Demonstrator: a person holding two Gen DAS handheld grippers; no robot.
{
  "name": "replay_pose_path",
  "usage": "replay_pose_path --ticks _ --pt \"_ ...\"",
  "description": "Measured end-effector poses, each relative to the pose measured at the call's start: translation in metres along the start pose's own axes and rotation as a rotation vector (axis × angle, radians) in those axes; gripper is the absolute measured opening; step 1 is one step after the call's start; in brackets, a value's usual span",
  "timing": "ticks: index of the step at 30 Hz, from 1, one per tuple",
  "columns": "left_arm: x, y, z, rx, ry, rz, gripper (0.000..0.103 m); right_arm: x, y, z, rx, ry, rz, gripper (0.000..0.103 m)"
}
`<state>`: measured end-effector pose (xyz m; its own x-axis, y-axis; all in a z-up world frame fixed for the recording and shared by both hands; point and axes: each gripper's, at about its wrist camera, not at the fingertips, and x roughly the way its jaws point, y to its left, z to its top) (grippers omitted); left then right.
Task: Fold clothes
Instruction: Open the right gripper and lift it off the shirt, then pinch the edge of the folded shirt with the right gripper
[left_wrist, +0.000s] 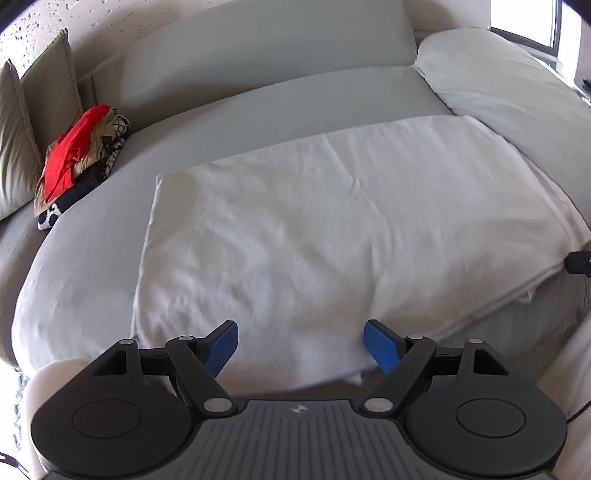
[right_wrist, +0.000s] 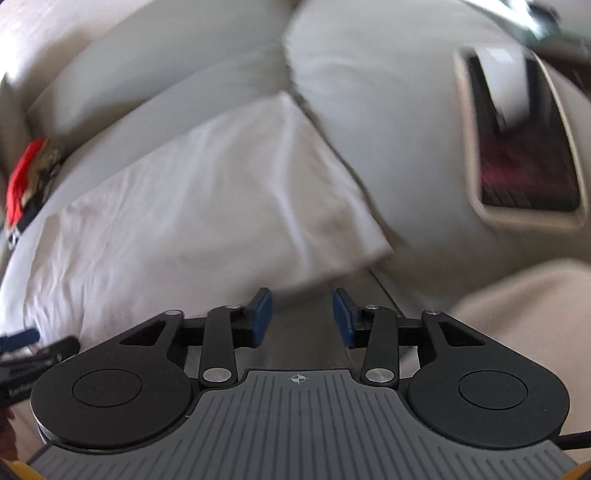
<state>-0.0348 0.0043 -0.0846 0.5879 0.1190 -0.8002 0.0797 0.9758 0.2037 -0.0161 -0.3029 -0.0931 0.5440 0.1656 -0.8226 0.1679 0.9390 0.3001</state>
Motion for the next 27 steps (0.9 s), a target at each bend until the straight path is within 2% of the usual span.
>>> replay_pose_path --ticks 2,5,9,11,14,21,27 --pt "-0.007 0.001 -0.001 -0.007 -0.020 0.018 0.079 -0.006 -0.009 -0.004 0.063 -0.025 0.047 0.044" --pt "-0.013 -0.004 0.005 -0.029 -0.046 0.004 0.079 -0.010 -0.015 -0.007 0.125 -0.054 0.103 0.044" --pt "-0.009 -0.015 0.012 -0.031 -0.031 -0.037 0.079 -0.008 -0.016 -0.008 0.165 -0.035 0.174 0.045" --pt "-0.007 -0.021 0.013 -0.030 -0.023 -0.050 0.079 -0.009 -0.017 -0.009 0.194 -0.035 0.197 0.051" --pt "-0.003 -0.025 0.012 -0.040 -0.008 -0.059 0.079 -0.008 -0.021 -0.010 0.240 -0.037 0.238 0.052" --pt "0.006 -0.020 0.017 -0.069 -0.013 -0.038 0.079 -0.002 -0.041 -0.003 0.387 -0.045 0.293 0.052" --pt "0.021 -0.007 0.017 -0.126 0.041 -0.077 0.083 0.015 -0.057 0.000 0.540 0.026 0.330 0.053"
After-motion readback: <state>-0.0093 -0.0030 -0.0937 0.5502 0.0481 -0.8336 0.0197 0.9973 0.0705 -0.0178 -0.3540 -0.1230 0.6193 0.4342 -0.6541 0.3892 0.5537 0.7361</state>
